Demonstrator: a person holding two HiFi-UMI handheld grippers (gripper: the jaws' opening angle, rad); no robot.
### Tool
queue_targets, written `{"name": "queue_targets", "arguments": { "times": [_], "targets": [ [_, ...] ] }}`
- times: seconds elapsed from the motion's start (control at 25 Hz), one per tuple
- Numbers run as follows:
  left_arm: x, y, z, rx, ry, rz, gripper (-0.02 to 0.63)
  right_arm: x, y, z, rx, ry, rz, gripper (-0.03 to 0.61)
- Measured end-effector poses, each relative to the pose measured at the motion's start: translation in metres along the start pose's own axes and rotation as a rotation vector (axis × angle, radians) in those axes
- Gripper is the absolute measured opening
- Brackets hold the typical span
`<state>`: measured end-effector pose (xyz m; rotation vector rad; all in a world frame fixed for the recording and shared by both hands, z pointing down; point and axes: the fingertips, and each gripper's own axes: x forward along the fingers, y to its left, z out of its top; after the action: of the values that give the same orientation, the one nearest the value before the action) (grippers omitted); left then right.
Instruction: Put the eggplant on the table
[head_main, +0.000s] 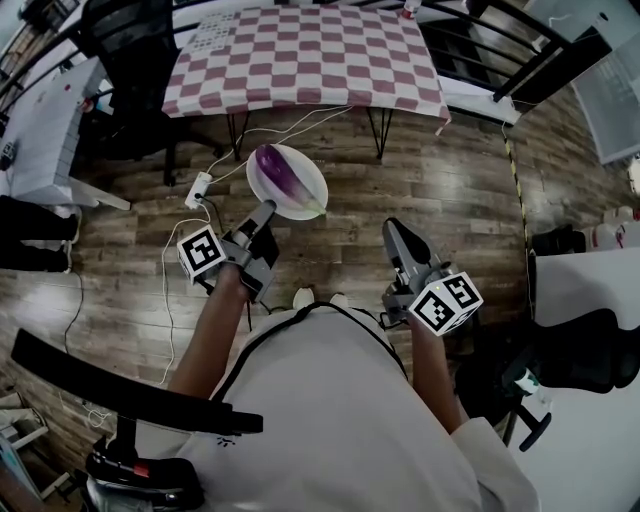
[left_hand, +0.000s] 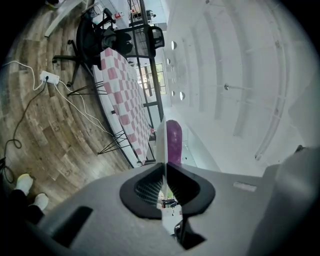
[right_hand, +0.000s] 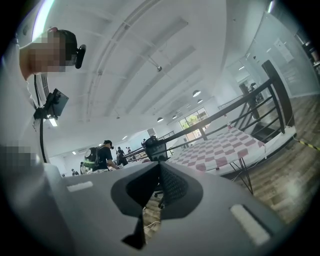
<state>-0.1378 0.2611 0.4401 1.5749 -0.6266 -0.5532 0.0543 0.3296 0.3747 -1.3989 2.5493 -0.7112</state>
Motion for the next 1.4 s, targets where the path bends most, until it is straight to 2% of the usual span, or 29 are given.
{"name": "queue_targets", "arguments": {
  "times": [0.84,1.4],
  "targets": [
    [-0.037,0.007,0.013,-0.013,-0.010,-0.011,0.029,0.001,0.023,-0.021,0.000,0.009,-0.033,0.008],
    [-0.021,0.013,0.016,-0.019,-0.035,0.013,0.029,0.015,-0.001,-0.013,0.021,0.021,0.001,0.008]
  ]
}}
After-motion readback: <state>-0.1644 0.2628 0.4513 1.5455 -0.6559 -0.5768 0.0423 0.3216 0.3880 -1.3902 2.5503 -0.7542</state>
